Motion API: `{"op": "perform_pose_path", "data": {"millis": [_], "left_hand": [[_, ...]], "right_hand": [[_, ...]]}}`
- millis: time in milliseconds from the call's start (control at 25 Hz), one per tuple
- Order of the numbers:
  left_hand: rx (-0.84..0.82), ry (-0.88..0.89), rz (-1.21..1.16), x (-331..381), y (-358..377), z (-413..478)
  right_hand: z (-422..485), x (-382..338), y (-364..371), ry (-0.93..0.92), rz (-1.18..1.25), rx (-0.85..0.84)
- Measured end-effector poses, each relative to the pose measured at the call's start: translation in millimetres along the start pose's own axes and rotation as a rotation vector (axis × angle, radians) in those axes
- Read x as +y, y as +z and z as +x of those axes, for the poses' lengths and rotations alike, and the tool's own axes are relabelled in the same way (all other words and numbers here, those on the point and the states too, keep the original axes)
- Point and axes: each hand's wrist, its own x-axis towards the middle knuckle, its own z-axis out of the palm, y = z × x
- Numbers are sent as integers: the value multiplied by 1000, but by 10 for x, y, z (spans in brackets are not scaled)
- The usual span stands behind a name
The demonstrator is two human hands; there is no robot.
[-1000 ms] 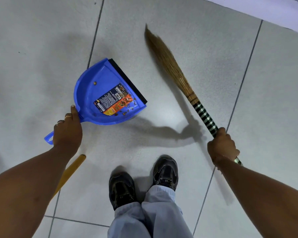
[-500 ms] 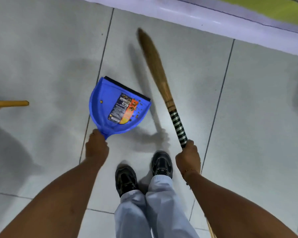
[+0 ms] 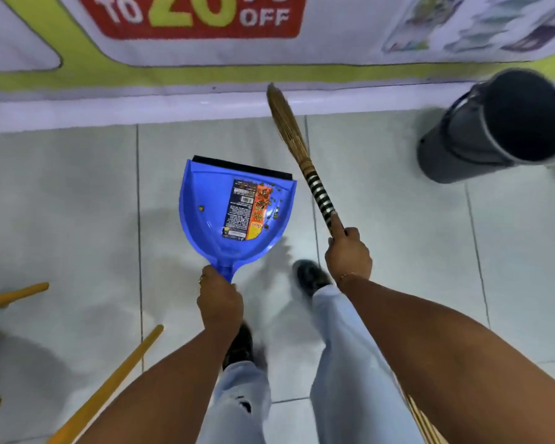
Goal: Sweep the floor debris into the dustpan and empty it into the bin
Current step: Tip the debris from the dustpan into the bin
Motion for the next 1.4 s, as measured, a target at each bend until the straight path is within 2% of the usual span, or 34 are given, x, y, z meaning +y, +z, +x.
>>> {"op": "perform_pose_path", "data": {"millis": [200,280,440,680,880,1000,1120,1240,1400], "left_hand": [[33,228,72,1385,441,-33],[40,327,136,2131,884,1],[-51,444,224,3629,1798,-186],[-233,702,485,4980,2664,-349],[-343,965,690,5599,3039,-291],[-462,906,782,5879,3092,-350],[-506,707,612,6083,3167,-320],[-570,603,658,6162,3201,-324],[-563,505,660,6182,3165,-267]], "right_hand": [[761,967,-893,125,-45,13],[1205,1383,-1265,161,-4,-8],[1915,2285,-2056,202,21,-155],[2385,3344,-2713,57,-97,-356],[2544,3688,-2903,0,-162,-432],[2600,3720,-2943,-12,-132,-438],[2658,3667,-2937,-15,-116,-444],[2680,3631,-2921,-12,-106,-459],[2669,3580,-2863,-17,-106,-454]]}}
